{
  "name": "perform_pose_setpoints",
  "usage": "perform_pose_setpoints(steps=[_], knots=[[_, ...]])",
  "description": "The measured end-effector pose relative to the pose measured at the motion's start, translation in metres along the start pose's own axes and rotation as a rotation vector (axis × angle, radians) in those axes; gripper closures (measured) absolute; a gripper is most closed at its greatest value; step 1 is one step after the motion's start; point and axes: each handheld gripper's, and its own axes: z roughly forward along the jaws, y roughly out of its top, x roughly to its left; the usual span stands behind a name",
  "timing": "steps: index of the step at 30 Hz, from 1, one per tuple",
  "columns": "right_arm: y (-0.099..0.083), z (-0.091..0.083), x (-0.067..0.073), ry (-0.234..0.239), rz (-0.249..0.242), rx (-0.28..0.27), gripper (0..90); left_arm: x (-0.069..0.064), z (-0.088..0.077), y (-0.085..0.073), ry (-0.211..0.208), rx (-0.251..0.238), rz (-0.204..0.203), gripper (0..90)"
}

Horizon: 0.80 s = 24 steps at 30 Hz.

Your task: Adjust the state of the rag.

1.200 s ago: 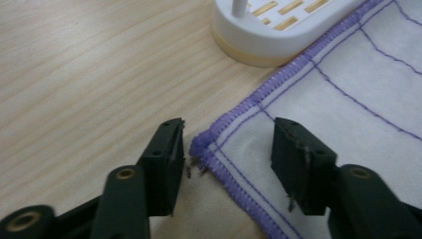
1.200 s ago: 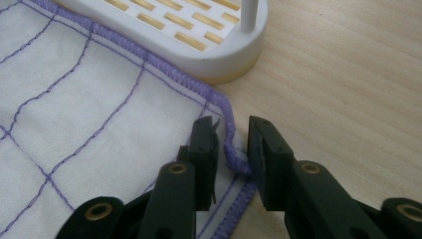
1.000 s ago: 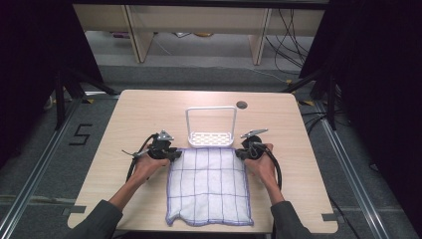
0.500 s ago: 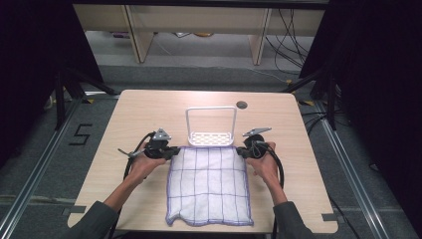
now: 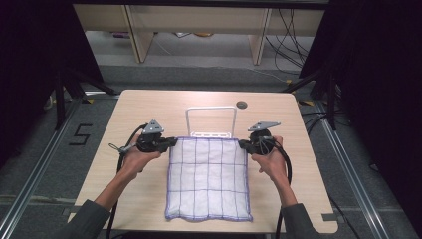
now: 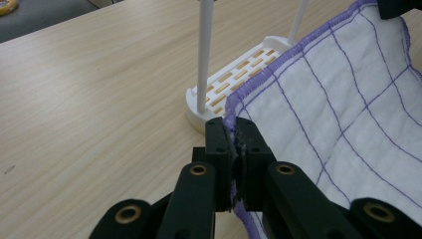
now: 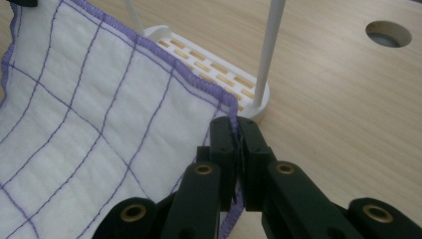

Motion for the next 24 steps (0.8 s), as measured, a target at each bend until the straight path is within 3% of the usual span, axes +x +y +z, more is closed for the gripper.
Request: perform_pose_setpoints(steps=[10, 14, 15, 19, 24], knots=[[-0.001, -0.008, 0.006, 0.003, 0.001, 0.007, 87.4, -0.006, -0.011, 0.0, -0.02, -0.007, 0.029, 84.9], [-0.001, -0.01, 0.005, 0.006, -0.015, -0.005, 87.4, -0.008, -0.012, 0.0, -0.024, -0.01, 0.016, 84.9], [-0.001, -0.012, 0.008, 0.008, 0.002, 0.001, 87.4, -0.009, -0.014, -0.001, -0.026, -0.027, 0.014, 84.9], [-0.001, -0.015, 0.009, 0.009, -0.027, -0.018, 87.4, -0.012, -0.017, -0.001, -0.043, -0.036, 0.019, 84.8], [-0.004, -0.019, 0.012, 0.01, -0.018, -0.025, 87.4, -0.016, -0.022, -0.002, -0.052, -0.048, 0.012, 84.7]])
